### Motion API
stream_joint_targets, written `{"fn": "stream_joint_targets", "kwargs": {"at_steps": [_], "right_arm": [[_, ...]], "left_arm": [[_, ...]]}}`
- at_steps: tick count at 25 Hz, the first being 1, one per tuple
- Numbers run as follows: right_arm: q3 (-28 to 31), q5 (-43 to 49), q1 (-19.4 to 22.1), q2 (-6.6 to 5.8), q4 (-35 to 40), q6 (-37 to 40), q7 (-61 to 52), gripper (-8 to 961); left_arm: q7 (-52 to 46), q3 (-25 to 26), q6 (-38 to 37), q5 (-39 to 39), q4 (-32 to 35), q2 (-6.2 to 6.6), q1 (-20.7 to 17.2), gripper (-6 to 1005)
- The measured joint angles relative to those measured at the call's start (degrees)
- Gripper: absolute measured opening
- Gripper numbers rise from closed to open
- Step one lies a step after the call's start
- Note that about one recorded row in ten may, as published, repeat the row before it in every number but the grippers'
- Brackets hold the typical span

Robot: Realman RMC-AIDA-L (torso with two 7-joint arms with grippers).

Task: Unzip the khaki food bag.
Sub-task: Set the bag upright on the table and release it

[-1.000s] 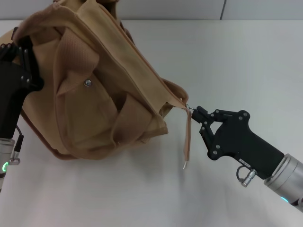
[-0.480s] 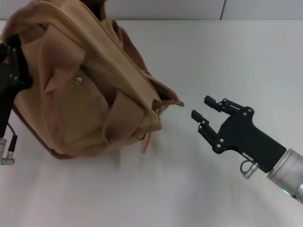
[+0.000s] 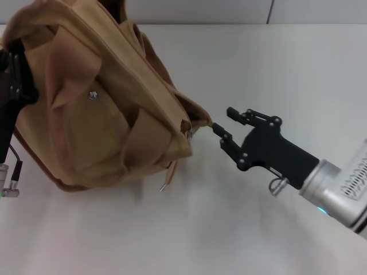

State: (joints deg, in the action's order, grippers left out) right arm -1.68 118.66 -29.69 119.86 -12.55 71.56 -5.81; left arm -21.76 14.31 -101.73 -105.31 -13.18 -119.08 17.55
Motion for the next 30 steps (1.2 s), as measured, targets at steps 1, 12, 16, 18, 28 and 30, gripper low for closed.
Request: {"fn": "stream_joint_targets", "kwargs": {"at_steps": [1,12,16,18,28,30], "right_arm": [[0.0,0.06,-0.66,0.0,-0.16,-0.99,0.0,374],[-0.29,0.34,-3.5,0.03,-0.93,-4.98,0.11,227],[-0.25,0.34,-3.68,0.02,-0.91,-5.14,0.11,143],[-0.06,0.34,-3.69,0.03,-0.9,-5.18,0.11,138],[6.58,0.0,-0.7,-0.15,-0.44,1.57,-1.4,88],[9.36,-0.02,0.66,-0.29,0.66,5.84,-4.22,100]], "left_arm": [[-0.01,-0.06,0.15,-0.05,0.0,-0.01,0.01,113],[-0.04,-0.25,1.11,-0.21,0.0,-0.01,0.08,118],[-0.04,-0.34,1.26,-0.24,0.0,-0.01,0.39,119],[-0.04,-0.38,1.44,-0.24,0.0,-0.01,0.46,120],[-0.04,-4.67,2.53,-0.3,0.22,0.17,0.84,125],[-0.04,-7.25,2.83,-0.34,0.88,0.16,1.29,126]]}}
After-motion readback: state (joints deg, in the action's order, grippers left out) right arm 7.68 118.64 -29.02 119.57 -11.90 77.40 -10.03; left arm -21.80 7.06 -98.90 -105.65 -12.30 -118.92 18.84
